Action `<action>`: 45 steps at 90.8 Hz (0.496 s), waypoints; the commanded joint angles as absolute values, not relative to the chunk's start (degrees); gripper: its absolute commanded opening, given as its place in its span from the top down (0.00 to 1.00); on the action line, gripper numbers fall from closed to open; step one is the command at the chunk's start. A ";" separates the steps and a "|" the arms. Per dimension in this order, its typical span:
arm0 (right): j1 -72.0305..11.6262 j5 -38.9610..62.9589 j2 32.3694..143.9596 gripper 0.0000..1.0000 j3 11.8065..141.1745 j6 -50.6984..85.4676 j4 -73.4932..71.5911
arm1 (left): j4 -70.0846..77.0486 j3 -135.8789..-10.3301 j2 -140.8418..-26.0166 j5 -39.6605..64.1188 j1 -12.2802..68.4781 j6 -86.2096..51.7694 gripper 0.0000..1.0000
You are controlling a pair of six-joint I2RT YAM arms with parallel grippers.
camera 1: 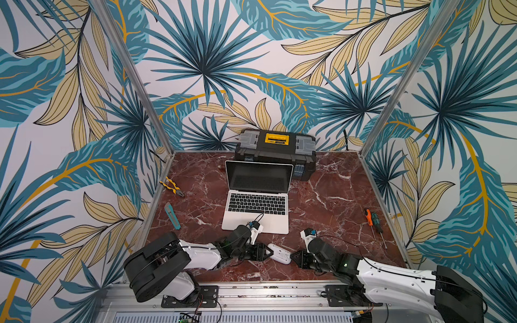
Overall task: Remove the wireless mouse receiver from the laptop
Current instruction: Insert the USB plug into the mouse.
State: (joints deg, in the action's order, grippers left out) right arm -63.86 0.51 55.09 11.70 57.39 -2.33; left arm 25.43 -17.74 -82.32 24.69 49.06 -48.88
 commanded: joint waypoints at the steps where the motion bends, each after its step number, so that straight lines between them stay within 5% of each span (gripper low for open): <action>1: -64.07 0.97 57.01 1.00 13.00 55.79 -5.95 | 22.65 -17.78 -80.68 23.24 49.22 -48.29 0.51; 45: -64.11 -1.54 60.72 0.99 20.70 45.54 0.08 | 12.72 -18.28 -75.44 18.28 49.26 -47.26 0.47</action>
State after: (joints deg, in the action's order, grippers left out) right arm -63.86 0.36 61.10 17.82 51.44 -4.14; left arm 17.04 -17.74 -76.82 21.02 49.08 -48.18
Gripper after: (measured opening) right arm 0.184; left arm 0.522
